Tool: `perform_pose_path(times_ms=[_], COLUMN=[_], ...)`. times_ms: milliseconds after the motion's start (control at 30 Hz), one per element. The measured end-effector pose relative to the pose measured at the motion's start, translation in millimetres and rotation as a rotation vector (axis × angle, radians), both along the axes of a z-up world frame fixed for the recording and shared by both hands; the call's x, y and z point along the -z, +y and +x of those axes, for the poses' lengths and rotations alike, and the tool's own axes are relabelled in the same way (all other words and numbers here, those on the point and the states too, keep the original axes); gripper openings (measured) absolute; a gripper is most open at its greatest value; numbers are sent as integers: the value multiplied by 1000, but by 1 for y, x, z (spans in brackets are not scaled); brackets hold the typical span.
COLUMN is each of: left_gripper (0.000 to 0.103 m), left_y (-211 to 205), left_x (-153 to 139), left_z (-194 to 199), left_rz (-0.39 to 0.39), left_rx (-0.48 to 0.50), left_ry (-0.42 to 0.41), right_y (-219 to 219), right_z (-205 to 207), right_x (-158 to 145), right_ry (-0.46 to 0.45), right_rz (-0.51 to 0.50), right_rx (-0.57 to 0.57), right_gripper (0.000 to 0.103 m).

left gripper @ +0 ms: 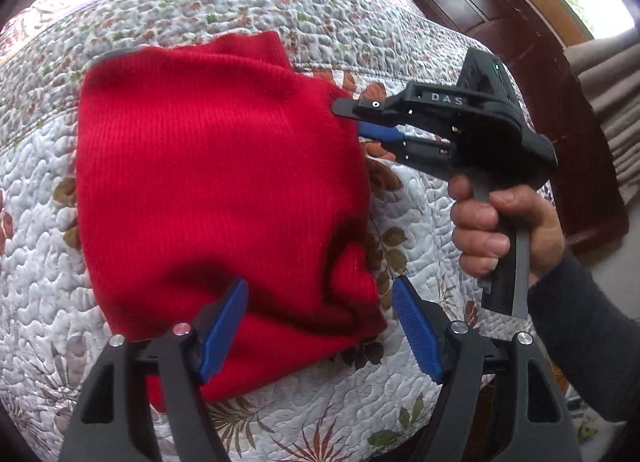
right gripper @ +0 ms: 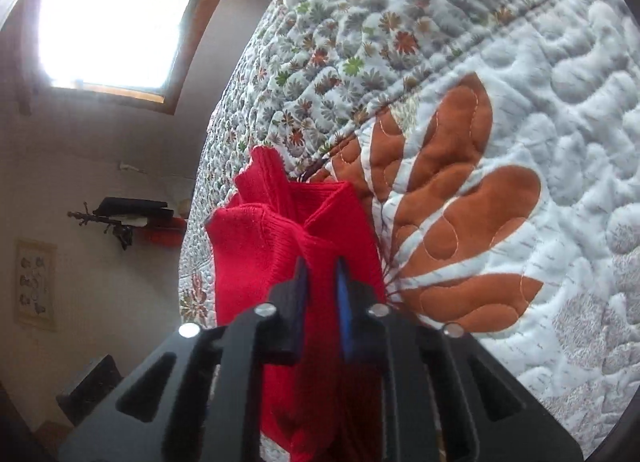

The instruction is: Fold small clothes

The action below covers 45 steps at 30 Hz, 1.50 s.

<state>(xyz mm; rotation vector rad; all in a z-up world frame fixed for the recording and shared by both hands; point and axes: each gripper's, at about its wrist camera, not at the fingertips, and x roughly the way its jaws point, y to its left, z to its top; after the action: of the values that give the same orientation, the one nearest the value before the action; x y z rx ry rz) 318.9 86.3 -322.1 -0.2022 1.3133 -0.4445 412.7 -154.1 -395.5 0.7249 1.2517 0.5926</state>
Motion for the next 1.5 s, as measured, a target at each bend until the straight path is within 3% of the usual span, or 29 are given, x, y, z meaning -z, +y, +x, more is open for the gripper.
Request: perform_pose_path(times_ms=[167,233,300,367,400,567,667,700,833,967,1000,1033,1133,1233,1367,1500], left_gripper=[75,74,73,73,73,74,74,74,74,69,67,62,56,57,64,70], left_y=[-6,-7,-6,-5,-3,14,27,29,20,3,4,7,7,6,11,21], left_x=[15,26,31,27,22,-7,-12,-12,-5,25,36,46,60,57,39,11], left_z=[-2,-3,-6,-9,-9,5,36,50,103,143,151,155,159,154,151,128], left_rz=[15,23,23,14,0,-134,-233,-266,-433,-389,-366,-361,-363,-354,-397,-443], left_rx=[64,68,70,71,68,17,-43,-57,-54,-62,-88,-109,-142,-134,-155,-156], left_ry=[9,38,60,59,53,11,17,18,72,115,133,154,171,146,153,107], right_y=[8,14,15,10,5,-13,-1,5,27,29,21,13,2,5,16,29], right_z=[16,25,27,17,9,-68,-115,-128,-147,-136,-135,-136,-138,-140,-134,-129], right_x=[-28,-11,7,-3,-9,-31,-34,-36,-30,10,21,32,38,14,-15,17], right_ry=[-141,-108,-60,-86,-92,-55,-37,-45,-60,17,45,78,109,66,-4,79], right_rz=[-46,-115,-133,-121,-121,-79,-91,-90,-36,-59,-58,-40,-17,-33,4,71], right_rx=[-3,-23,-27,-11,4,-18,-76,-98,-150,-106,-69,-41,-22,-59,-90,-98], right_gripper=[6,8,12,20,30,31,30,26,21,17,5,0,0,8,12,17])
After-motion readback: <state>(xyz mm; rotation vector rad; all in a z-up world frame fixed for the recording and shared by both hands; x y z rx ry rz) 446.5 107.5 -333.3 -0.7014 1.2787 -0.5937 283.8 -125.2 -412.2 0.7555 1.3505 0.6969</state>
